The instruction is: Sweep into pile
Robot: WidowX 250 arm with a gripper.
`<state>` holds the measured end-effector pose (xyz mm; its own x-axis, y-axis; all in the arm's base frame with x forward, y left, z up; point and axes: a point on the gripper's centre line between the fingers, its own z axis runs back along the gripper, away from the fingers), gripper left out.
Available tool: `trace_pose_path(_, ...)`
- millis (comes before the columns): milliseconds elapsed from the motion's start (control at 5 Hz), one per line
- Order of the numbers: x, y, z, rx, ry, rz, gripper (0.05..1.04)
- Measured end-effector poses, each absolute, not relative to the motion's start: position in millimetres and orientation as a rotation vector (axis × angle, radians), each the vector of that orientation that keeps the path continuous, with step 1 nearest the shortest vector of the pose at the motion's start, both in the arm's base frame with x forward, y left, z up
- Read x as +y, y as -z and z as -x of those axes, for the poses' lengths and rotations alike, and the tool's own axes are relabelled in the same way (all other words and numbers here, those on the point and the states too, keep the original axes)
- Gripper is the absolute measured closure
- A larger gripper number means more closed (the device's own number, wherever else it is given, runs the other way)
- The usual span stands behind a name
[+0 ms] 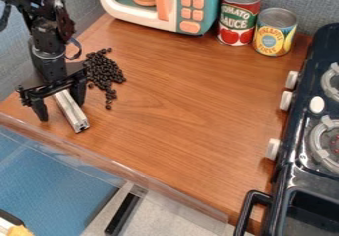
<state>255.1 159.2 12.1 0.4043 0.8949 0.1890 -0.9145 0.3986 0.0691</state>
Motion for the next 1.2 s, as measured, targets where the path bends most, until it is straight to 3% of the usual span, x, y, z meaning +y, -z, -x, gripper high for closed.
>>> trace_pose_path(200, 158.5, -10.3, -255.6, -0.122, -1.152, -0.167, 0.127)
trace_pose_path(600, 158.2, -6.4, -255.1, -0.076, -1.152, -0.117, 0.685)
trace_pose_path(1000, 158.5, -7.9, -250.3, -0.049, -1.160, -0.082, 0.700)
trace_pose_path(1200, 162.8, -25.2, -241.9, -0.061, -1.191, -0.024, 0.700)
